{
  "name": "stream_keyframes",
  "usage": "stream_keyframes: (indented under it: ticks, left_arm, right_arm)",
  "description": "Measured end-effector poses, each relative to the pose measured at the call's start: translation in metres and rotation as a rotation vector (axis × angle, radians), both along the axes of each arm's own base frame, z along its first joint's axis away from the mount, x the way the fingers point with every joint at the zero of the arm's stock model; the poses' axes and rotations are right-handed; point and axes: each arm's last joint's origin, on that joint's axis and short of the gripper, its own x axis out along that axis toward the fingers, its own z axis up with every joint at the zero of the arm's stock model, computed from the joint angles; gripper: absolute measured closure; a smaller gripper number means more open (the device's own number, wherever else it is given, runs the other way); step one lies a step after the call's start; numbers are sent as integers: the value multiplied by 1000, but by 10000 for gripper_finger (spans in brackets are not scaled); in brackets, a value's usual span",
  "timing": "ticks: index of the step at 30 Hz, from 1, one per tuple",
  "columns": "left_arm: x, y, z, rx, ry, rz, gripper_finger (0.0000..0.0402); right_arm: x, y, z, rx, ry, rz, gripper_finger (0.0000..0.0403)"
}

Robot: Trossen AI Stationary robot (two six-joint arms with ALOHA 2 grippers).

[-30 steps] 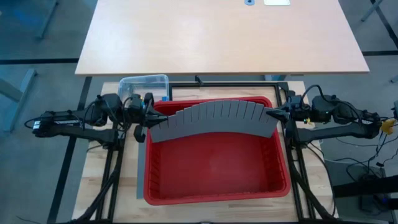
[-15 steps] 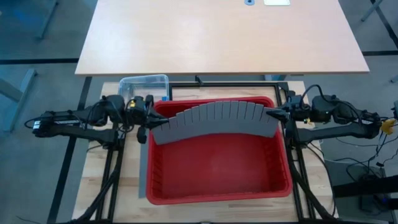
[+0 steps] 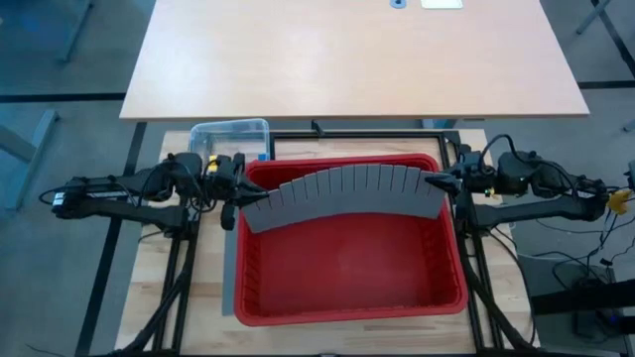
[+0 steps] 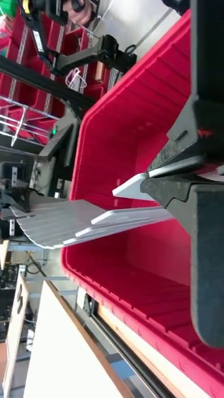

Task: Sort blocks
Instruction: Insert the bin divider into the red bin

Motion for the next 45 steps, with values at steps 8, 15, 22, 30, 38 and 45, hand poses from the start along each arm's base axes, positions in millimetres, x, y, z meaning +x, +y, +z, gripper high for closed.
stream_keyframes:
  ticks: [8,15,22,30,38,45]
  left_arm:
    - [0,0,-1,3,10,14,401]
    - [0,1,-3,21,27,49,401]
    - [0,2,-3,42,31,72,401]
    - [0,1,0,41,3,62,401]
    - [0,-1,1,49,-8,47,401]
    - [2,-1,3,99,-33,44,401]
  right_arm:
    - [0,0,0,0,1,0,403]
    - [0,0,0,0,2,-1,403]
    - [0,0,0,0,3,-1,403]
    - [0,0,0,-1,1,-4,403]
    - [0,0,0,6,-1,-7,403]
    - [0,0,0,15,-2,-9,403]
